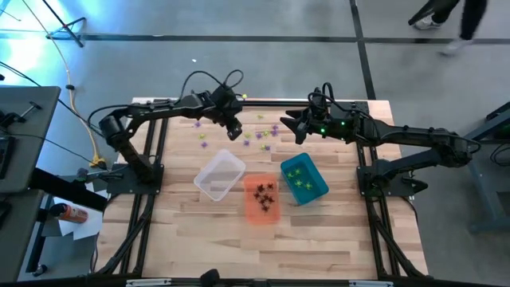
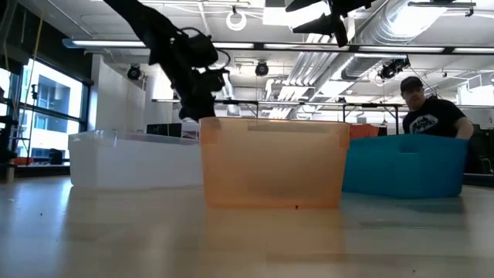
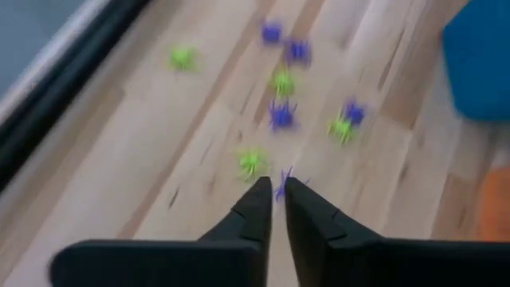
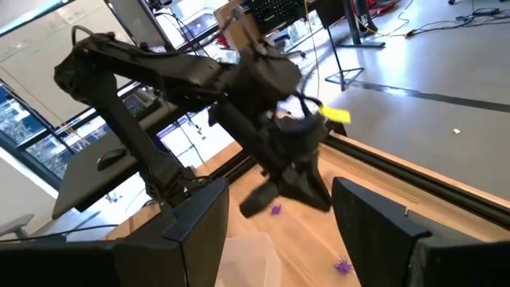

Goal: Sort Halloween decoration
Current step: Put the green spider toy into the blue bin

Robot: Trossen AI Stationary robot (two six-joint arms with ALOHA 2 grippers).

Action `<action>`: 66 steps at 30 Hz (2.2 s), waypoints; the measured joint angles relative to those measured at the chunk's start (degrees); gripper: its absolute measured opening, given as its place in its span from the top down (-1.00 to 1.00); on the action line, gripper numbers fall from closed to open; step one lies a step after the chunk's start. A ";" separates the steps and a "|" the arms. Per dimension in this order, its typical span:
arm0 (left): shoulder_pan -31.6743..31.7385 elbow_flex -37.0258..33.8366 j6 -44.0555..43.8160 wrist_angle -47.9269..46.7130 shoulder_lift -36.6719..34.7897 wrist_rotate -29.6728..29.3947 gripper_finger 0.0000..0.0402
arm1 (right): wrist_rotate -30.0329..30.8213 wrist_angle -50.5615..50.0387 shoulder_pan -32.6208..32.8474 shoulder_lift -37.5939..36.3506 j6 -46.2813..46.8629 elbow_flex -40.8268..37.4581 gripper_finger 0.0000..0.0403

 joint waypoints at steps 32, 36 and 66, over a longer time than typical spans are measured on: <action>-3.76 21.35 2.53 -13.25 27.35 -8.32 0.14 | 2.41 -1.81 0.00 0.00 0.35 0.00 -0.09; -3.98 21.40 4.33 -13.35 27.43 -9.52 0.24 | 2.77 -1.82 0.00 0.00 1.63 0.00 -0.09; -2.36 -20.14 -13.79 28.20 -26.59 19.18 1.00 | 2.78 -2.11 0.04 0.00 1.97 0.00 -0.09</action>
